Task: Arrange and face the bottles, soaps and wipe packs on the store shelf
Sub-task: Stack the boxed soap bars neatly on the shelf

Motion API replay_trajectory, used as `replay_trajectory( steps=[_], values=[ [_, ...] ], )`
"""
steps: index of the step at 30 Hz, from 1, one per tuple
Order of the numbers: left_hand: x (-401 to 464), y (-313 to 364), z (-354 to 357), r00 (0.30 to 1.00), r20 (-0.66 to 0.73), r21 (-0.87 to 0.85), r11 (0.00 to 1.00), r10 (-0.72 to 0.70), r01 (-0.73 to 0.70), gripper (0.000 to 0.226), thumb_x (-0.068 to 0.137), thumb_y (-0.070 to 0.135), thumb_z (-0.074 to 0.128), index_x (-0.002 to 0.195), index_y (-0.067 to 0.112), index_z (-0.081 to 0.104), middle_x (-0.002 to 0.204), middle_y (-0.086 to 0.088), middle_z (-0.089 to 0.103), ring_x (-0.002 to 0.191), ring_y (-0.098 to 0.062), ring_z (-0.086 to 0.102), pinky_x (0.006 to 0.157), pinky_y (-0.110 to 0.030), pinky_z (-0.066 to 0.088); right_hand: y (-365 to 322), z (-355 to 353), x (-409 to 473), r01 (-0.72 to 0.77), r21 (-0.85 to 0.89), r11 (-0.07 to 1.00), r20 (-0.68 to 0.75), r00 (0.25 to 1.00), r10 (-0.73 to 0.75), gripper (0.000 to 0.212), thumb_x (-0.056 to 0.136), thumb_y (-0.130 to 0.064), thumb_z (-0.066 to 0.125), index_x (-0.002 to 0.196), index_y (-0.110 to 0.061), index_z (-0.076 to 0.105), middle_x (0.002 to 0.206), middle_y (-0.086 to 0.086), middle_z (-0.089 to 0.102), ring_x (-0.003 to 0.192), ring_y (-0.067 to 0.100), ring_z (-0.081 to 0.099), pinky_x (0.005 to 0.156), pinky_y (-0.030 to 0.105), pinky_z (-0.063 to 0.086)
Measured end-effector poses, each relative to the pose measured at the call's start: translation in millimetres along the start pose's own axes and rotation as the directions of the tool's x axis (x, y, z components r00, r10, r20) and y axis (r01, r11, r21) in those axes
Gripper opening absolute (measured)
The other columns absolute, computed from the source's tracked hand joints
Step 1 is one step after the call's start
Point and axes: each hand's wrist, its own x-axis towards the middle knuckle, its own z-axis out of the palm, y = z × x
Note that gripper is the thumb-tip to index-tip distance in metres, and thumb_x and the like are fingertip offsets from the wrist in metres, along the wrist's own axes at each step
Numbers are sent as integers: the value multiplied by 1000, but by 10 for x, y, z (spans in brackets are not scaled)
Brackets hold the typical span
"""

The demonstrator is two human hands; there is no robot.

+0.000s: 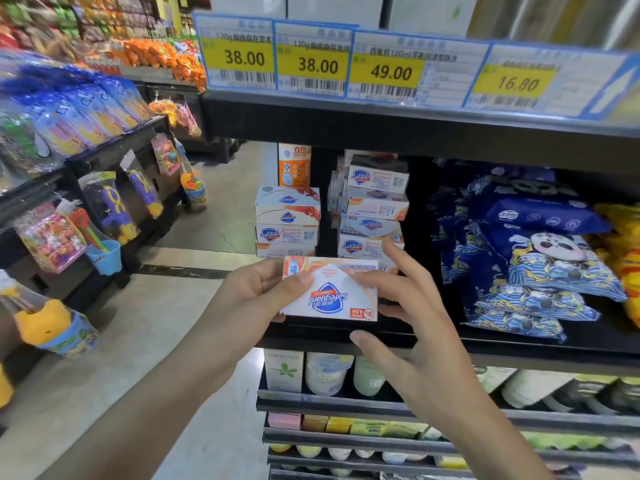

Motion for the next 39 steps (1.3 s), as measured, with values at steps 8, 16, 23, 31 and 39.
replay_trajectory(
  steps=[8, 16, 23, 31, 39],
  values=[
    [5, 4, -6, 999, 6, 54, 997, -51, 51, 40, 86, 51, 64, 122, 33, 69, 101, 9, 80, 99, -9, 72, 79, -28, 52, -16, 20, 53, -83, 263, 961, 13, 997, 82, 54, 85, 4, 78, 117, -38, 68, 139, -11, 59, 120, 23, 64, 93, 38, 57],
    [-45, 23, -35, 1000, 8, -8, 1000, 15, -15, 36, 93, 39, 64, 129, 39, 63, 112, 15, 76, 104, -8, 73, 82, -24, 61, -35, 0, 62, -191, 425, 885, 38, 980, 193, 49, 84, -1, 80, 113, -39, 71, 124, -4, 72, 106, 21, 71, 89, 36, 59],
    [-93, -85, -135, 983, 115, 110, 981, 145, -158, 71, 71, 38, 86, 136, 37, 56, 129, 21, 69, 125, 1, 61, 103, -30, 49, 20, 3, 76, -250, 567, 785, 48, 961, 272, 41, 79, -17, 79, 118, -27, 71, 119, 3, 75, 106, 37, 68, 84, 31, 59],
    [-66, -55, -164, 983, -29, 116, 978, 181, -176, 82, 54, 58, 85, 130, 37, 60, 120, 18, 74, 116, -9, 68, 106, -44, 52, 73, 28, 110, -258, 403, 878, 48, 964, 262, 67, 78, -35, 78, 140, -36, 53, 135, -15, 64, 108, 12, 69, 90, 30, 57],
    [259, 269, -467, 913, -227, 209, 933, 338, -294, 72, 64, 70, 82, 127, 45, 56, 127, 17, 70, 121, -10, 65, 104, -48, 53, 461, 107, 175, -104, -335, 936, 54, 990, 130, 32, 89, -52, 68, 120, -43, 66, 119, -31, 56, 122, -2, 46, 106, 28, 42]
  ],
)
